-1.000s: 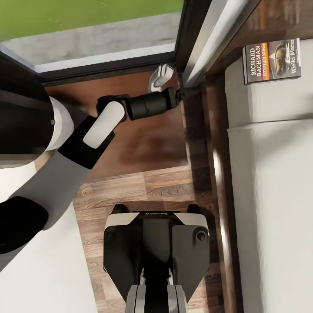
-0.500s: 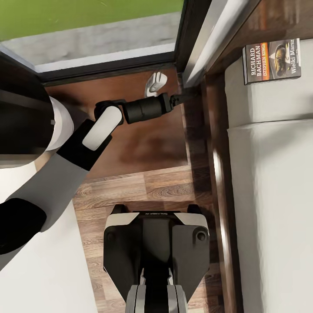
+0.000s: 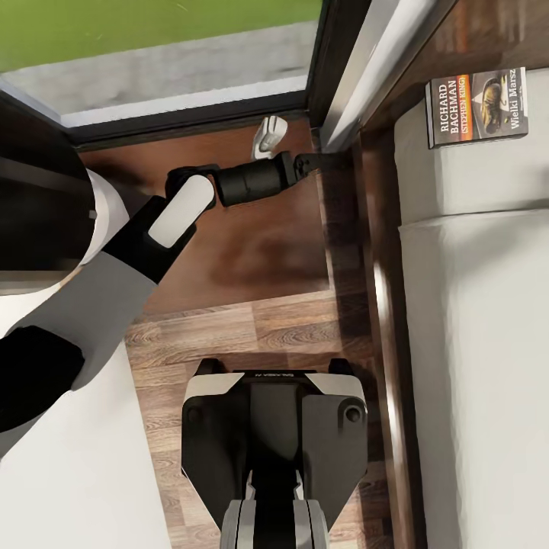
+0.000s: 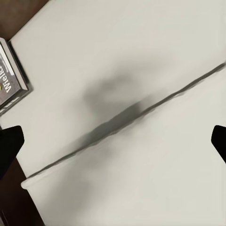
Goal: In the bedroom, move the book from the bed onto either nightstand, and place the two sandals side by side next to the bed.
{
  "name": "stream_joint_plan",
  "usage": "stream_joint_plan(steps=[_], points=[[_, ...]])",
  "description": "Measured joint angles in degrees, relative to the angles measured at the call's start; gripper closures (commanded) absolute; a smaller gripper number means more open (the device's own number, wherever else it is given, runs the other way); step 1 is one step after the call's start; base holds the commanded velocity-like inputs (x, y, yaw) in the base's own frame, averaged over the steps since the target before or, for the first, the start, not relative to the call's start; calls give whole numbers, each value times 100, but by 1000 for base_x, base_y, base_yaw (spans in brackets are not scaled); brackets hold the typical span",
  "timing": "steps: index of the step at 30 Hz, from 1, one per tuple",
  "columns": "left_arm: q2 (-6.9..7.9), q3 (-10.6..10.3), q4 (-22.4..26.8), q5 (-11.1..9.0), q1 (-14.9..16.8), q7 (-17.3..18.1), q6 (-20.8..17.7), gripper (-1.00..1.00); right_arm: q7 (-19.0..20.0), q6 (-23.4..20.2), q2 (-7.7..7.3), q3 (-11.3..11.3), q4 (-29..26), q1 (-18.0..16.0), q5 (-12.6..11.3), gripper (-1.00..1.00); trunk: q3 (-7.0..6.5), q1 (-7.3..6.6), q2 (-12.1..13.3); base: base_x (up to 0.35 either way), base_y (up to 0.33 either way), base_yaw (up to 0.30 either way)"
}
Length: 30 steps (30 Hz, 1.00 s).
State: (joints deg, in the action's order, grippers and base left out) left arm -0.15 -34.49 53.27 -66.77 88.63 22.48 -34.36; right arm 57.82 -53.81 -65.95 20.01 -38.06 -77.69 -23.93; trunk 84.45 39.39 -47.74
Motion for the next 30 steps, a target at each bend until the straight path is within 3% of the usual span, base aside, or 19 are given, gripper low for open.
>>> stream_joint_plan(steps=[22, 30], points=[[-84, -9, -336, 35, 233, 638, 270, -100, -13, 34, -36, -18, -108, 0, 30, -100, 0, 0, 0, 0, 0, 0], [-97, -10, -356, 47, 245, 824, 358, -100, -6, 10, 61, -29, -152, 4, 15, -100, 0, 0, 0, 0, 0, 0]])
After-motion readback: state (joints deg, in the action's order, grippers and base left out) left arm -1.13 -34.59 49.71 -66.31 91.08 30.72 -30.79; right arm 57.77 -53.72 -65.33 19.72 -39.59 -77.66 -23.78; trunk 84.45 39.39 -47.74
